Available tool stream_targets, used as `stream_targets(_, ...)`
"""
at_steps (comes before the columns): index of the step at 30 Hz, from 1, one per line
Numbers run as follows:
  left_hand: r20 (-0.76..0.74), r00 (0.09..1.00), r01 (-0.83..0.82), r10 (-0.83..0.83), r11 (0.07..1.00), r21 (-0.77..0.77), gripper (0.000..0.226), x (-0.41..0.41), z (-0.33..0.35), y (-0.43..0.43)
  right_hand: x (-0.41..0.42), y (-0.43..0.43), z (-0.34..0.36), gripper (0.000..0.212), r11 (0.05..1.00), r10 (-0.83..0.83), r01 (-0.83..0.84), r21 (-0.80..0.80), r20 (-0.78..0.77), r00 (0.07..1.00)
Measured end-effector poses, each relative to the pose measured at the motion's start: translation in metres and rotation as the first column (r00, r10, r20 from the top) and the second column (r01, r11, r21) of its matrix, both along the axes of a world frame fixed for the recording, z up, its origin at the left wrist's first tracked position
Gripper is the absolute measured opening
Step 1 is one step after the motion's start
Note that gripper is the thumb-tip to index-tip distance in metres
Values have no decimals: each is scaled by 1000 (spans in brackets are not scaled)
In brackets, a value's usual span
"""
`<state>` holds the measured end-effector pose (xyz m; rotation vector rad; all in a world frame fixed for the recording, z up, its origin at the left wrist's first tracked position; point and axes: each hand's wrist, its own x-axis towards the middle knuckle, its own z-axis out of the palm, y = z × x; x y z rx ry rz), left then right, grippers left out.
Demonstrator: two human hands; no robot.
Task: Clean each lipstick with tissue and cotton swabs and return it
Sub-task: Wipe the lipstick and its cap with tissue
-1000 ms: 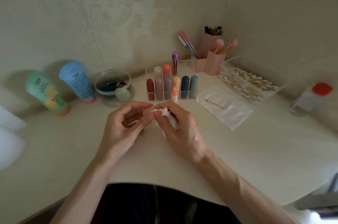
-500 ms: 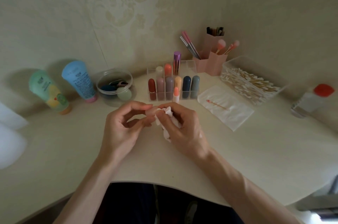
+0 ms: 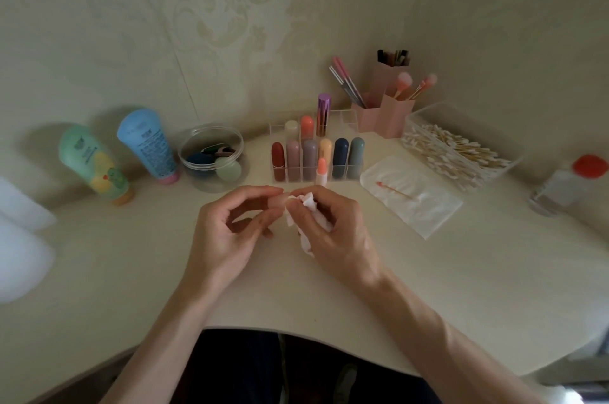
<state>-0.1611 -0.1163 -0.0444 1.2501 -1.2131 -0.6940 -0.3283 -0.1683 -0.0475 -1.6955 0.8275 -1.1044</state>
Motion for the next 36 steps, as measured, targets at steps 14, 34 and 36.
stream_targets(14, 398, 896, -166, 196, 980, -110, 24, 12, -10, 0, -21, -7, 14, 27, 987, -138, 118, -108, -208, 968)
stream_targets(34, 628, 657, -336, 416, 908, -249, 30, 7, -1, 0, -21, -9, 8, 18, 903, -381, 290, -316, -279, 882)
stream_targets(36, 600, 674, -319, 431, 902, -289, 27, 3, 5, 3, -25, -10, 11, 11, 872, -455, 376, -315, -237, 858)
